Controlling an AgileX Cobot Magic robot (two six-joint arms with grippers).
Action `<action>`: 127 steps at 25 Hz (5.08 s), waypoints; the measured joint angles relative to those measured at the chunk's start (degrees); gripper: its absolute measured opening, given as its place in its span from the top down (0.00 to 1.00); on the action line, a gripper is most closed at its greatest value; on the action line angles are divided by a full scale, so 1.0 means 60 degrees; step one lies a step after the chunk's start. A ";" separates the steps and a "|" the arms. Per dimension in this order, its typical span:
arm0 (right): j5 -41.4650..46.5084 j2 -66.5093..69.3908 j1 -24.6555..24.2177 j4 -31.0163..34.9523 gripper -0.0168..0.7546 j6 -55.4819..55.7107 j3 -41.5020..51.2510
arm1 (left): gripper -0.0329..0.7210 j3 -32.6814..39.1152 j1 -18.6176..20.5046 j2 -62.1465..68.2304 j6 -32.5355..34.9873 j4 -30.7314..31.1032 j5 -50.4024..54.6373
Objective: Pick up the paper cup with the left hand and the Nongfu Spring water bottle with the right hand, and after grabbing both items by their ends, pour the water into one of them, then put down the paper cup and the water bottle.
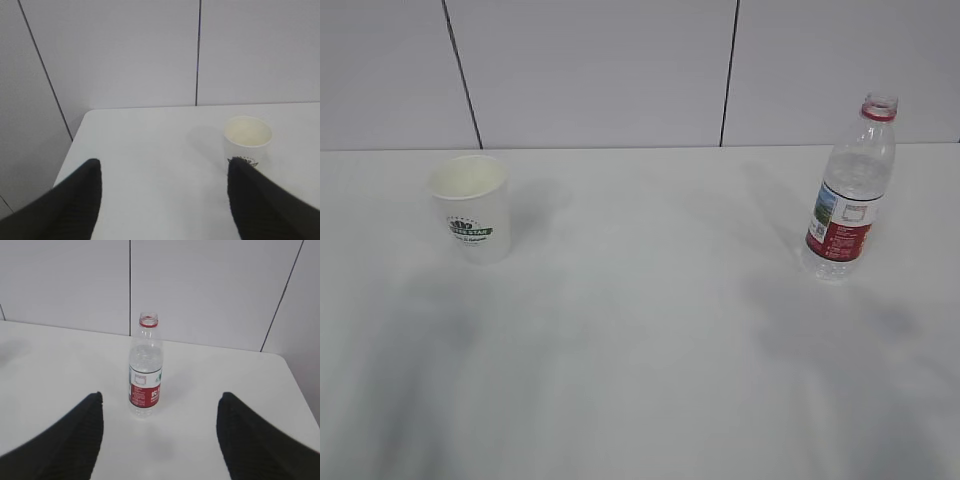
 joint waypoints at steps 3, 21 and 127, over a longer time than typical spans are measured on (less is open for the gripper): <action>-0.0283 0.0267 0.0000 -0.0102 0.29 -0.0019 0.0000 | 0.19 0.0000 0.0000 0.0355 0.0006 0.0119 -0.0437; -0.2650 0.1970 0.0000 -0.0148 0.29 -0.0037 0.0000 | 0.19 0.0000 0.0000 0.2603 0.0023 0.0729 -0.3273; -1.7222 1.2738 0.0000 -0.2336 0.29 0.1246 0.4645 | 0.06 0.3237 0.0000 1.3229 -0.0352 0.3732 -1.5946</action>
